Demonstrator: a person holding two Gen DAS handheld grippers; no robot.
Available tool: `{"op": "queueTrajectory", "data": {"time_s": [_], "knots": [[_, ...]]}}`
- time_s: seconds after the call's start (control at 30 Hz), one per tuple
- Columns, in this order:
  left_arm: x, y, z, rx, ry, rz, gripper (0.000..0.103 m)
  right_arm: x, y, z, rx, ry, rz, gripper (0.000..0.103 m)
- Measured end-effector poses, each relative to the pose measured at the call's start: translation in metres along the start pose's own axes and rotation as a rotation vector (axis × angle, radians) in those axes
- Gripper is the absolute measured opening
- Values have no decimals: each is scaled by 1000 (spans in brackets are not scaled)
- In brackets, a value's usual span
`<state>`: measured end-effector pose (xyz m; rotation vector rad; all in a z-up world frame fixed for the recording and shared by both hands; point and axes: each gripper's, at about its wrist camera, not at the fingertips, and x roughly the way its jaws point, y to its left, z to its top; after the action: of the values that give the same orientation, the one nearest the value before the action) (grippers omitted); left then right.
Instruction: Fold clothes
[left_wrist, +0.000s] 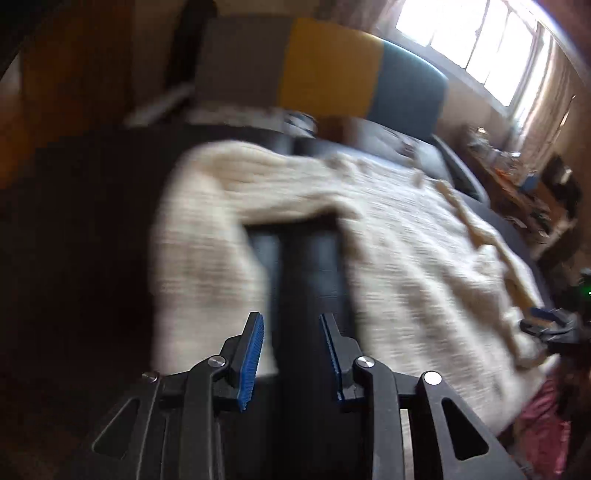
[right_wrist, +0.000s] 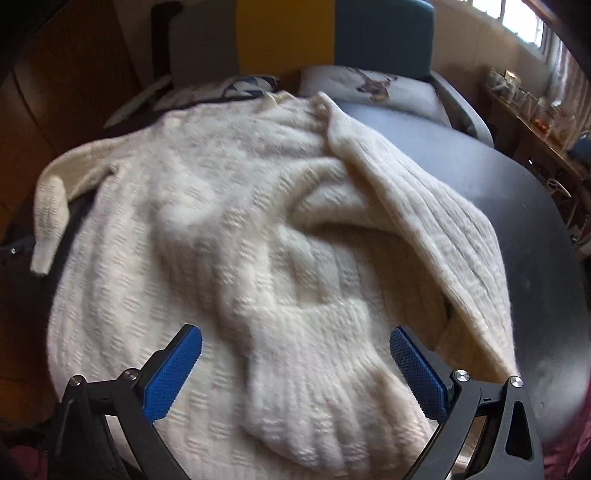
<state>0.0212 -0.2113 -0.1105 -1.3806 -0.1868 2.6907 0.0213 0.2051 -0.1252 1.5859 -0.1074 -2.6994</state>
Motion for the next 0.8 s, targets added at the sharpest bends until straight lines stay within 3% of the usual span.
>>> {"op": "queueTrajectory", "data": {"time_s": [0.13, 0.27, 0.43, 0.57, 0.63, 0.67, 0.7, 0.8], "knots": [[-24, 47, -15, 44, -52, 49, 35, 3, 45, -2, -66, -23, 99, 103], [-11, 40, -22, 150, -35, 33, 42, 38, 91, -5, -113, 19, 156, 103], [26, 78, -9, -62, 50, -113, 49, 62, 119, -6, -186, 76, 153, 103], [52, 88, -8, -112, 116, -108, 50, 81, 122, -8, -197, 116, 135, 103], [56, 82, -10, -75, 100, -51, 40, 84, 124, -9, -211, 114, 120, 103], [56, 79, -10, -55, 94, -33, 12, 85, 125, -9, -217, 112, 116, 103], [54, 80, -8, -68, 93, -51, 6, 85, 125, -9, -223, 111, 114, 103], [30, 90, 4, -125, 35, -106, 5, 84, 125, -10, -228, 110, 118, 103]]}}
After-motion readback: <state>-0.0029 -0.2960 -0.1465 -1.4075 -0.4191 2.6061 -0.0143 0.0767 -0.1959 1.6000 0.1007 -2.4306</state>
